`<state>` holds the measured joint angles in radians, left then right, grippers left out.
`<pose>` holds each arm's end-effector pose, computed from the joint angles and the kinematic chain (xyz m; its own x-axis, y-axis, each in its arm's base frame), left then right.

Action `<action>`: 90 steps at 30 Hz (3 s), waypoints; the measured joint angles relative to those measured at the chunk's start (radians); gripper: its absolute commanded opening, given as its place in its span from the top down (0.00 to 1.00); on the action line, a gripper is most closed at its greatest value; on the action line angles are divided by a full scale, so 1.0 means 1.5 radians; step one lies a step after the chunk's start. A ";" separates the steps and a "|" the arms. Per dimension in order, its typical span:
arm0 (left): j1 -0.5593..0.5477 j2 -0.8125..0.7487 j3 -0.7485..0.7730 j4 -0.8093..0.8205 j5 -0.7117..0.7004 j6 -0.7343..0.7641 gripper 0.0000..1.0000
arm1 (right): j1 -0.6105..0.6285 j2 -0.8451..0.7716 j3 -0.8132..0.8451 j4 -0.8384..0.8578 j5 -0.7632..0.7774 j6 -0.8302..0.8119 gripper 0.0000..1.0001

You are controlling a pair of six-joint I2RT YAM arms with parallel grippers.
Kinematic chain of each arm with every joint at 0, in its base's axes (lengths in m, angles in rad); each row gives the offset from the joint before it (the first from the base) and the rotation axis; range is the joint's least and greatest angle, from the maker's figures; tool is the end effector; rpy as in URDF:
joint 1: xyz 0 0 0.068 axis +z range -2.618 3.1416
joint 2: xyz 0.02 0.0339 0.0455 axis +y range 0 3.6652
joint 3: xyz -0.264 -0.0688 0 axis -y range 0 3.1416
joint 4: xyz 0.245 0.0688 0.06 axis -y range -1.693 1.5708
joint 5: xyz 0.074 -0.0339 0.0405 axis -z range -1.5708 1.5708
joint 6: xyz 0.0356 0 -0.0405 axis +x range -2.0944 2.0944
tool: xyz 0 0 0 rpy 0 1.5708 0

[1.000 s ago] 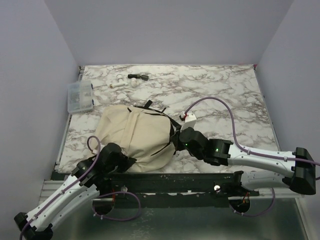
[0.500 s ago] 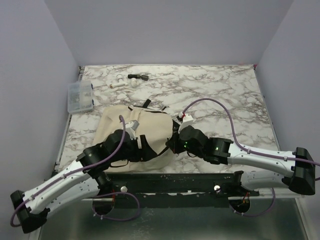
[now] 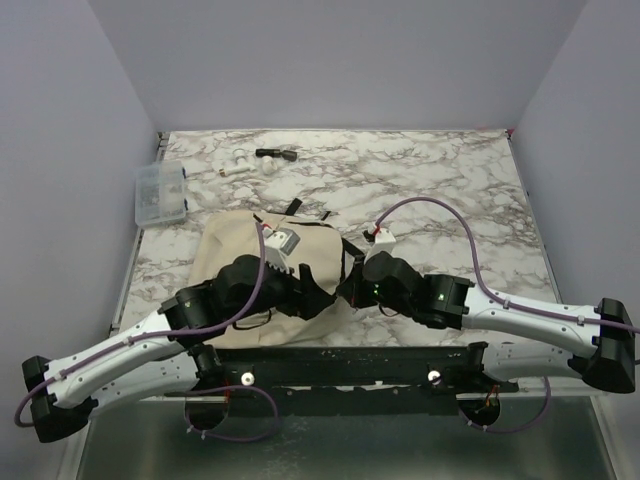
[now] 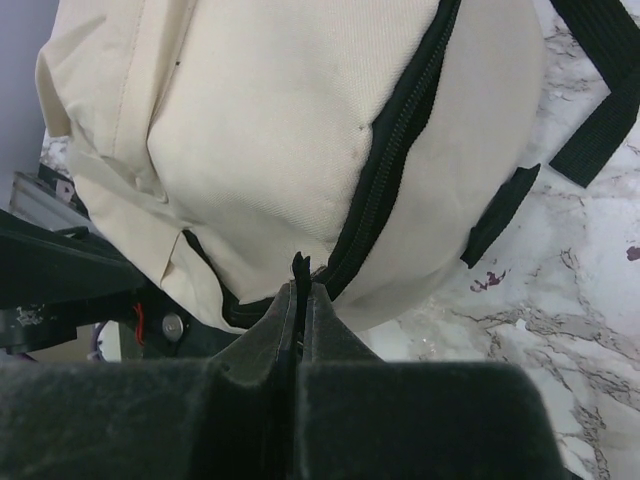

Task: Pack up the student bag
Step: Zip the student bag at the center of the board.

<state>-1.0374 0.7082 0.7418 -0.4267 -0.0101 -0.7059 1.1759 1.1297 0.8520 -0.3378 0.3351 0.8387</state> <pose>0.0835 -0.1407 0.3114 -0.7037 -0.0840 -0.7055 0.5253 0.6070 -0.5963 0.1059 0.2237 0.2806 -0.7200 0.0983 -0.6870 -0.3484 0.8049 0.4804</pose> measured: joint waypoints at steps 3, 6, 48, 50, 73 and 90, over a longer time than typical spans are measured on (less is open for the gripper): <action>-0.030 0.035 0.000 0.020 -0.017 0.024 0.41 | 0.000 -0.001 0.000 -0.008 0.004 0.012 1.00; -0.067 0.070 -0.004 0.040 -0.051 0.061 0.52 | 0.000 -0.003 0.000 -0.009 0.007 0.021 1.00; -0.184 0.109 -0.151 0.062 -0.120 -0.067 0.27 | -0.332 0.176 0.077 0.098 -0.348 -0.150 1.00; -0.190 0.103 -0.139 0.040 -0.104 -0.072 0.18 | -0.334 0.154 0.051 0.113 -0.362 -0.150 1.00; -0.089 0.408 0.148 -0.061 -0.269 -0.016 0.91 | -0.335 0.095 0.016 0.123 -0.400 -0.098 1.00; -0.122 0.258 -0.026 0.030 -0.261 -0.120 1.00 | -0.330 0.214 0.125 0.074 -0.395 -0.082 1.00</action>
<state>-1.2201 1.0946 0.7025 -0.3817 -0.4023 -0.8852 0.6811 1.4506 1.0393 -0.2272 -0.2569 0.7158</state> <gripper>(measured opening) 0.019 0.009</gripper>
